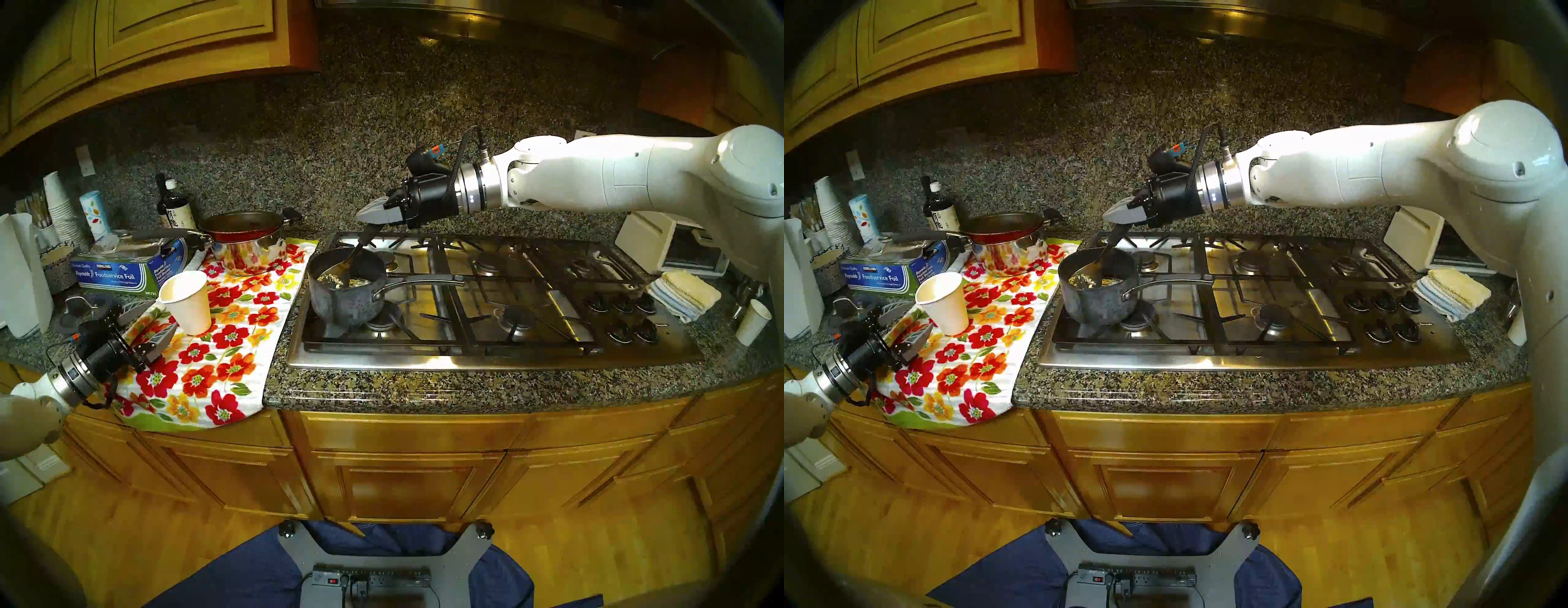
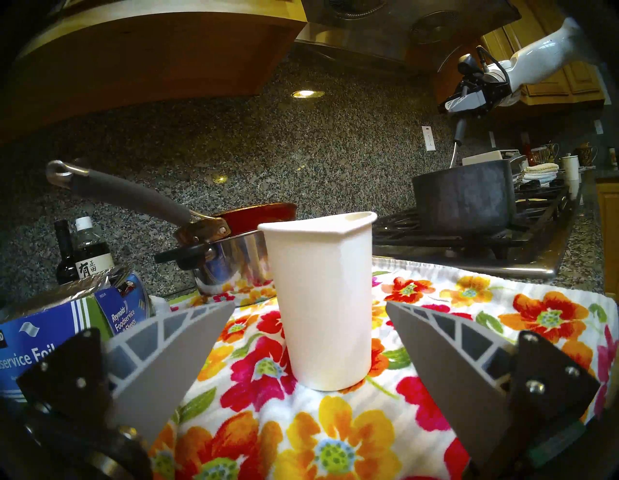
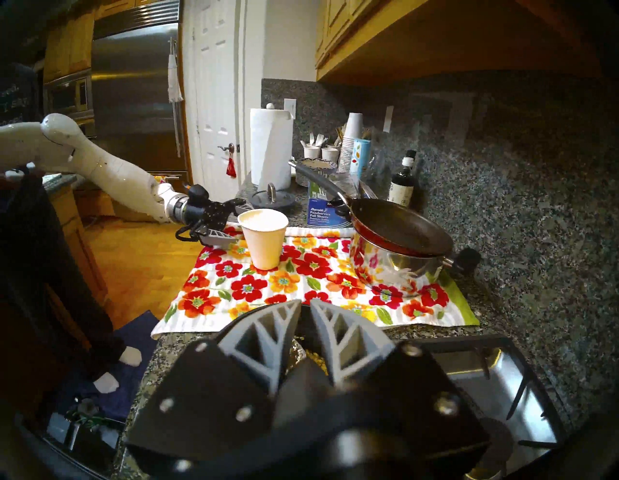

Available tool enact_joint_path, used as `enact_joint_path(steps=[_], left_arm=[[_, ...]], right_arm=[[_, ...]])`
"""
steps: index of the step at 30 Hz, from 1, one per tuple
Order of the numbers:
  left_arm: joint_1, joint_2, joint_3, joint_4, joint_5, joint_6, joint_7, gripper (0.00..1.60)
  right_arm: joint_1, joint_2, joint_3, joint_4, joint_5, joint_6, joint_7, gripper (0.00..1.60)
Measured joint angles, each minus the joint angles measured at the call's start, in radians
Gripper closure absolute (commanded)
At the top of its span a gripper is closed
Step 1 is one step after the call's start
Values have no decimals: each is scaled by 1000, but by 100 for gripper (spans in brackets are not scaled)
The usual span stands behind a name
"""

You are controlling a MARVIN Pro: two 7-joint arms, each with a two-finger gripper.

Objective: Pour oats into pot and stir with a spoon

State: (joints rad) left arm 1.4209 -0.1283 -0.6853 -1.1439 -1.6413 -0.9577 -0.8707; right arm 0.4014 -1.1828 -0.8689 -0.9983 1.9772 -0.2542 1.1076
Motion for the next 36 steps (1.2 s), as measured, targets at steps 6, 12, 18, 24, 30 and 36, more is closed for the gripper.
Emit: enact_joint_path(steps=[6, 12, 18, 24, 30, 36], left_arm=[[10, 0, -10, -1, 2, 0, 0, 0], [18, 0, -18, -2, 3, 0, 0, 0], [28, 0, -29, -3, 3, 0, 0, 0], [38, 0, -41, -4, 4, 0, 0, 0], [48, 0, -51, -5, 5, 0, 0, 0], [57, 0, -61, -6, 7, 0, 0, 0]], right_arm=[[13, 31, -21, -15, -13, 0, 29, 160], [15, 44, -41, 26, -38, 0, 53, 160], [1, 33, -48, 114, -58, 0, 73, 160], [-34, -4, -44, 200, -65, 0, 89, 160], [-76, -50, -25, 271, -52, 3, 94, 160], [-97, -84, -8, 315, -43, 15, 110, 160]])
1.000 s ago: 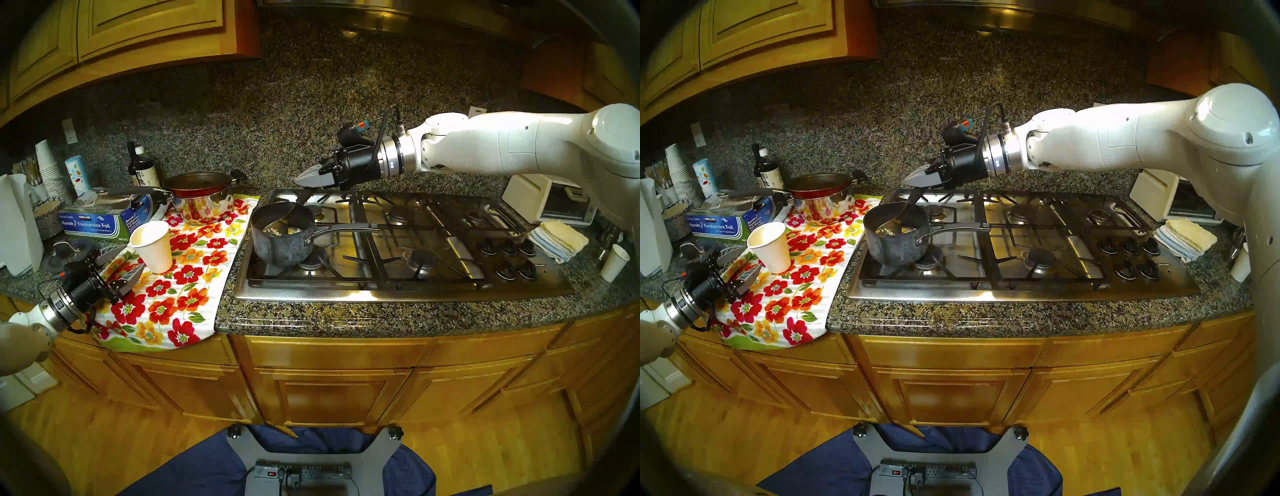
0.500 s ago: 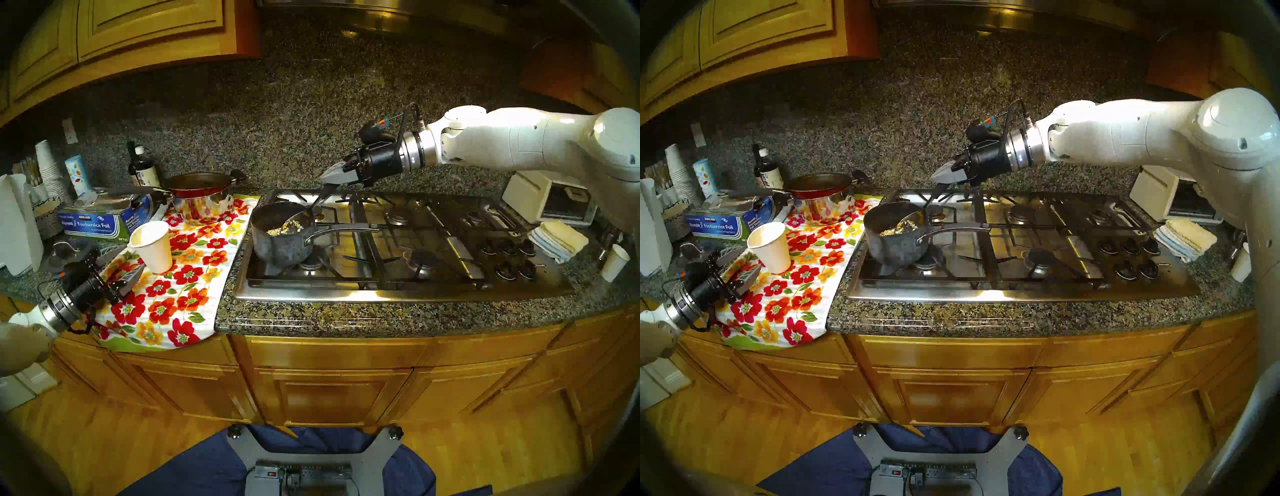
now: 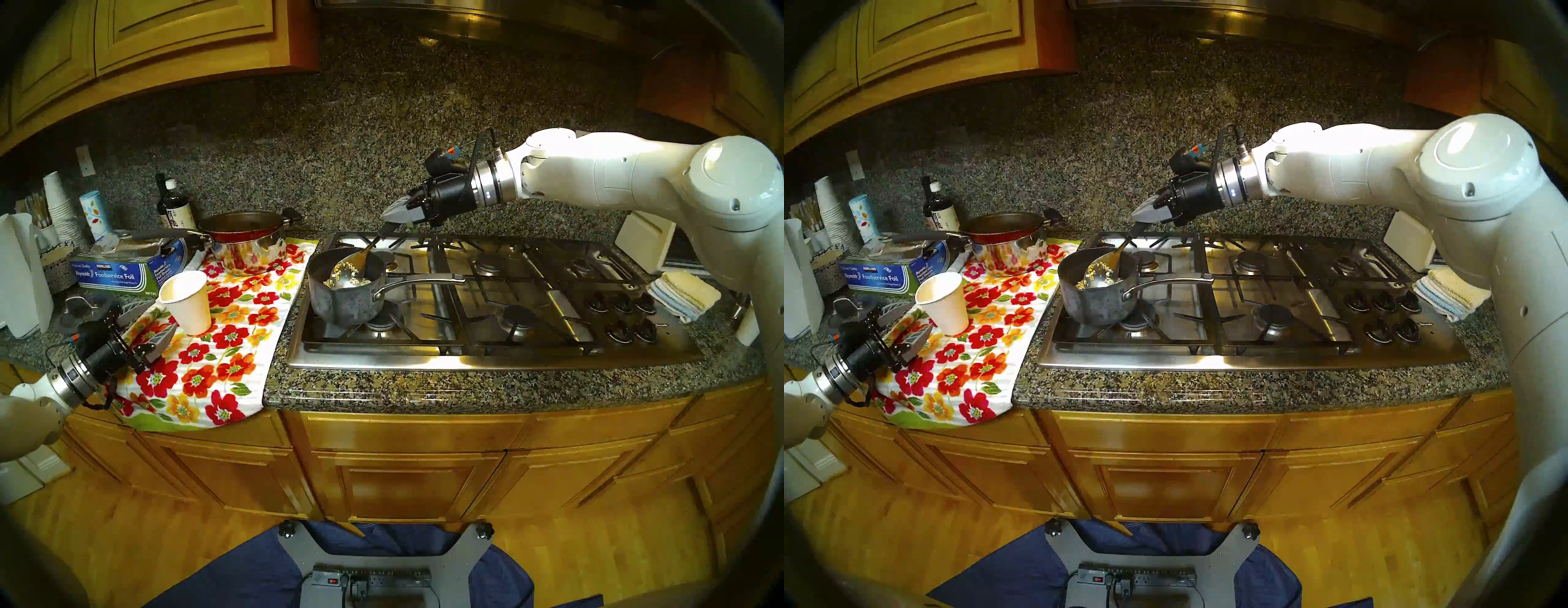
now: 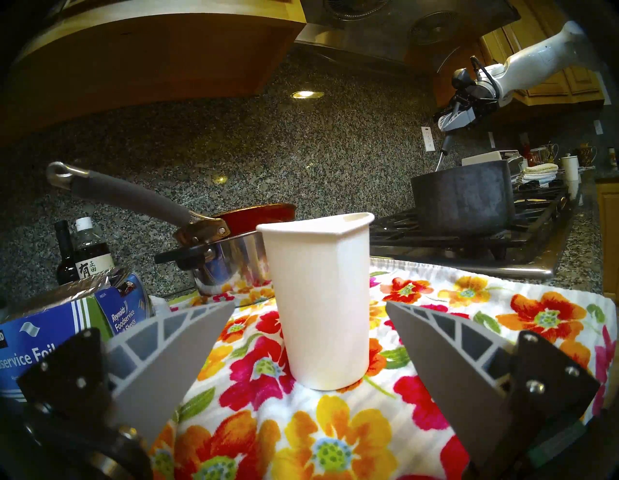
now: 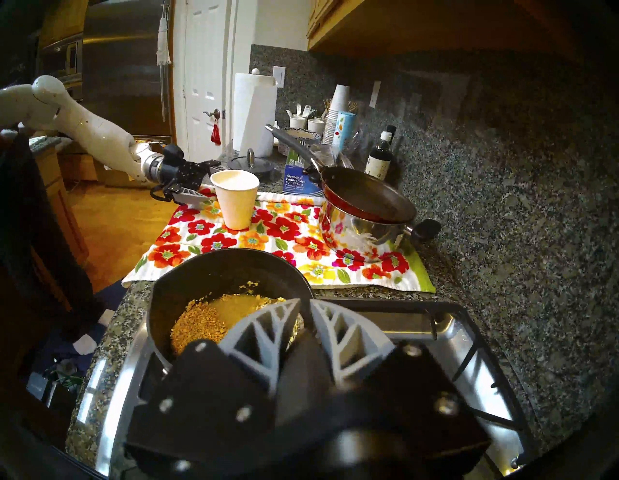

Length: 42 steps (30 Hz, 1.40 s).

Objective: Pour oats into pot and stir with a spoon

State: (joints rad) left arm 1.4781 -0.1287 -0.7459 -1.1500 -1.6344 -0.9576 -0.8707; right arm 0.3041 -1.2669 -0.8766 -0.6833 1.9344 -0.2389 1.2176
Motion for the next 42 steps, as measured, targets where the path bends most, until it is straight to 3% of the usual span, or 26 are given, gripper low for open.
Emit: enact_joint_path(steps=[17, 26, 42], left_arm=[[26, 0, -28, -3, 3, 0, 0, 0], [40, 0, -44, -4, 4, 0, 0, 0], [68, 0, -75, -6, 6, 0, 0, 0]], right_arm=[[20, 34, 10, -7, -3, 15, 132, 160], [22, 46, 4, 30, -11, 14, 156, 160], [-30, -31, 27, 132, -3, 6, 143, 160]])
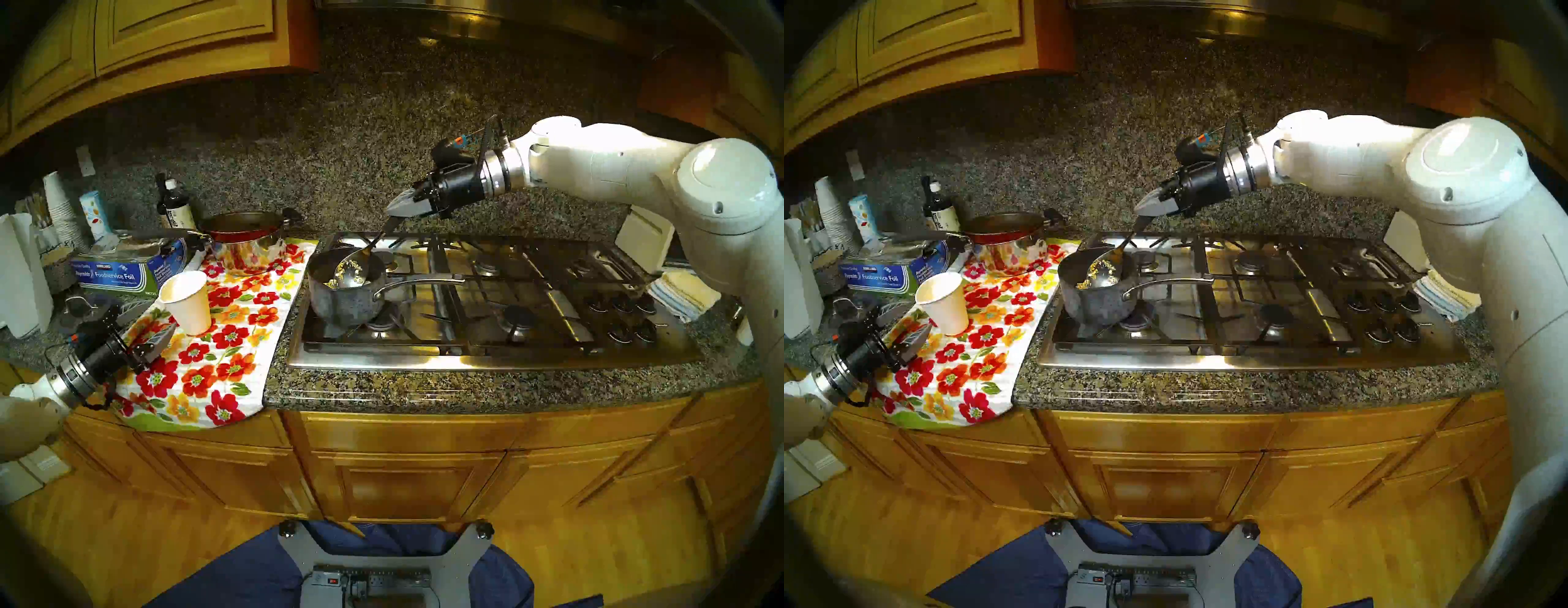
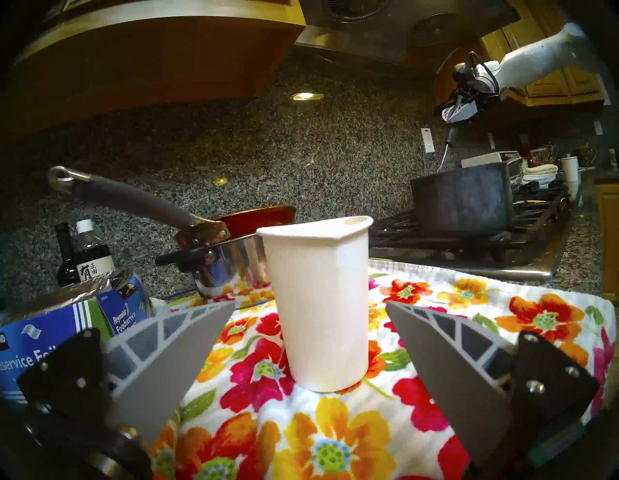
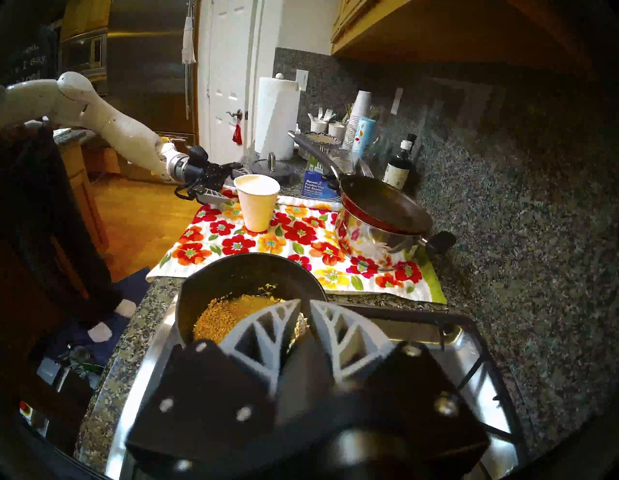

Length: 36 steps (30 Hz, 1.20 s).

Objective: Pour oats into pot and stir with a spoon

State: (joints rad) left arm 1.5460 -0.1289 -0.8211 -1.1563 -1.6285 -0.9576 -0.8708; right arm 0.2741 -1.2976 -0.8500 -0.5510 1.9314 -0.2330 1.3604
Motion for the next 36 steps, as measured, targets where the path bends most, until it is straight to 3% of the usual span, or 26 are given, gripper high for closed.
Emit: enact_joint_path(steps=[12, 27, 36], left_arm=[[21, 0, -22, -2, 2, 0, 0, 0], [38, 0, -38, -4, 3, 0, 0, 0], [51, 0, -53, -6, 5, 0, 0, 0]], right_arm=[[-9, -27, 28, -7, 8, -7, 45, 160], [48, 63, -4, -149, -27, -42, 112, 160], [59, 92, -48, -152, -69, -80, 87, 160]])
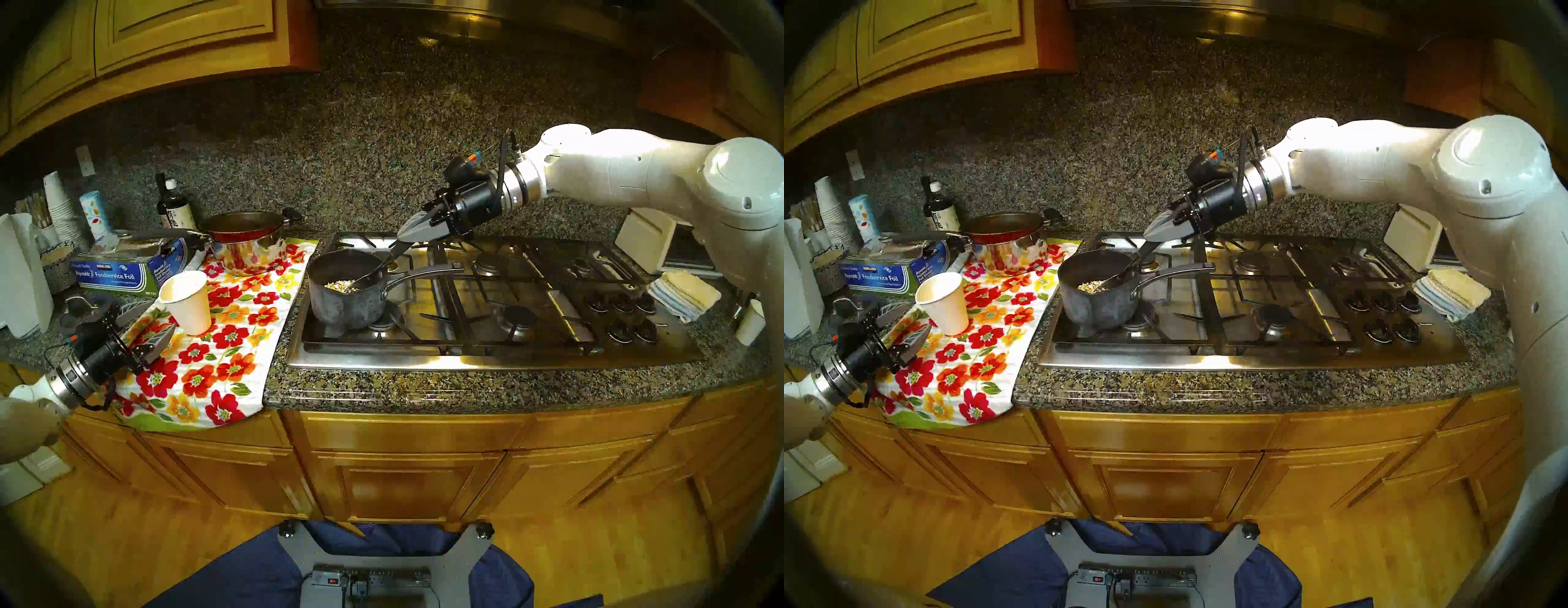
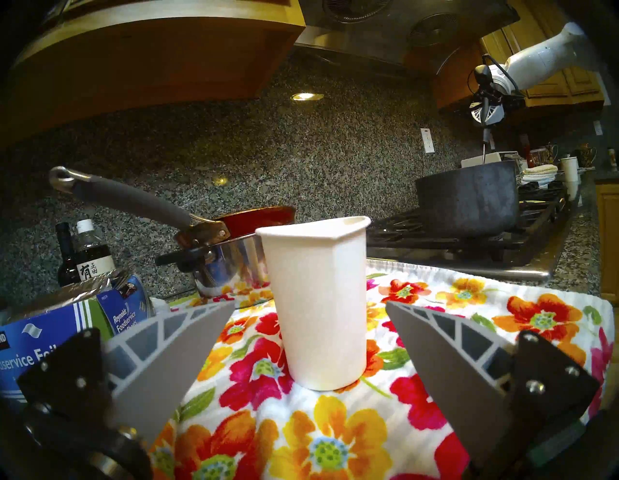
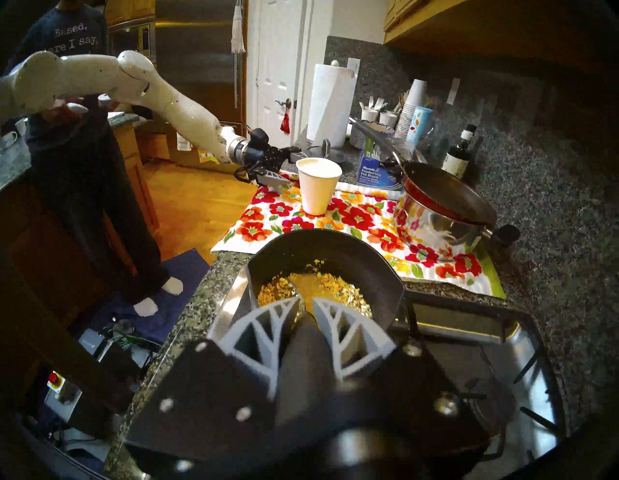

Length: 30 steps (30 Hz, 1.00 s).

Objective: Pour oats into pot and stir with a spoon

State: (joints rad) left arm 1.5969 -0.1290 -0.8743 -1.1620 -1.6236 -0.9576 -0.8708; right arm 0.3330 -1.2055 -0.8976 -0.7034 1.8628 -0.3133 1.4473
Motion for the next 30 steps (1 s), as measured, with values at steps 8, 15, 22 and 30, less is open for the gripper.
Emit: enact_joint_path(steps=[8, 15, 22, 30], left_arm=[[13, 0, -16, -1, 1, 0, 0, 0], [24, 0, -27, -2, 2, 0, 0, 0], [36, 0, -40, -3, 3, 0, 0, 0], [48, 0, -52, -5, 4, 0, 0, 0]], right_arm=[[-15, -18, -7, 63, -18, -28, -35, 160], [-47, -59, 3, 136, -20, -42, -55, 160], [-76, -101, 20, 182, -9, -46, -64, 160], [-76, -127, 39, 174, -3, -44, -31, 160]])
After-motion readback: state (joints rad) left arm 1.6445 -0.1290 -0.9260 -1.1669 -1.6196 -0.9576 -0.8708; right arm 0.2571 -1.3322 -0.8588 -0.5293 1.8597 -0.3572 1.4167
